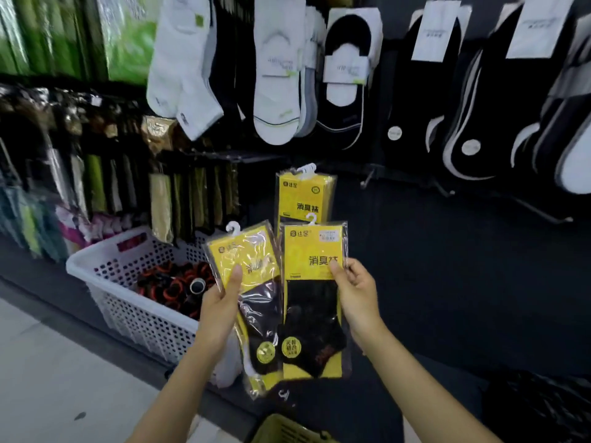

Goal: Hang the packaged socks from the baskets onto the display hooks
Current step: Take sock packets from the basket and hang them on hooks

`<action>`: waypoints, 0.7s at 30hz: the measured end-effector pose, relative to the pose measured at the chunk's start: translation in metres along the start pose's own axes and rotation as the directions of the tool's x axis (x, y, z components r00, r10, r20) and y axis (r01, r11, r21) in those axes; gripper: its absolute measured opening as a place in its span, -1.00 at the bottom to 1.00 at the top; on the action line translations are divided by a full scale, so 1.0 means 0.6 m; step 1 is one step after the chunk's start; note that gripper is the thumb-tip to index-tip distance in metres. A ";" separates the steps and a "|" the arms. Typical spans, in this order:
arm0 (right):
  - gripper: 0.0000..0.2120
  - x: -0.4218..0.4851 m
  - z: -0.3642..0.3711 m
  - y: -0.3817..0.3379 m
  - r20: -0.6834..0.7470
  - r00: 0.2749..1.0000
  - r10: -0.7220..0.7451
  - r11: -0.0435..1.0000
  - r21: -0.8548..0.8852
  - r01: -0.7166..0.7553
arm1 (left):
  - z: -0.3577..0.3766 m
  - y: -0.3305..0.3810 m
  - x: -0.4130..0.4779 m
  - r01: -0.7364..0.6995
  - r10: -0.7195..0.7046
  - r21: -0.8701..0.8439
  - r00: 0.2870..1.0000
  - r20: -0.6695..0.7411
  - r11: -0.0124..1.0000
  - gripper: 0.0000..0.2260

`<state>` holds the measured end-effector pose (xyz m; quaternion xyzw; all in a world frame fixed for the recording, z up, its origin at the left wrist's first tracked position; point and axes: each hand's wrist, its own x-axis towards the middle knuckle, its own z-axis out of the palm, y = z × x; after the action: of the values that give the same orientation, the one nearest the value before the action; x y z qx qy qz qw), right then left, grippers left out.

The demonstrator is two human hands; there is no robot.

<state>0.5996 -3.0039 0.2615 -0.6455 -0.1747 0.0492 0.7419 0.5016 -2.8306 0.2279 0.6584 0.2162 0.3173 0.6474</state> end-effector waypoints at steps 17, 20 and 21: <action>-0.84 0.192 0.103 -0.007 -0.191 0.974 -0.124 0.987 -0.127 0.101 | -0.093 0.078 0.104 -0.176 0.195 0.115 0.962 -0.191 0.978 -0.43; -0.81 0.219 0.102 0.002 -0.252 0.964 -0.083 0.987 -0.153 0.045 | -0.093 0.072 0.103 -0.159 0.171 0.084 0.970 -0.172 0.984 -0.51; -0.80 0.225 0.102 0.003 -0.291 0.955 -0.051 0.989 -0.145 0.009 | -0.093 0.067 0.105 -0.167 0.177 0.077 0.972 -0.155 0.983 -0.54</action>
<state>0.7063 -2.9057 0.2928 -0.6942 -0.0753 -0.0710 0.7123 0.5019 -2.7499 0.2744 0.6669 0.2199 0.4173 0.5769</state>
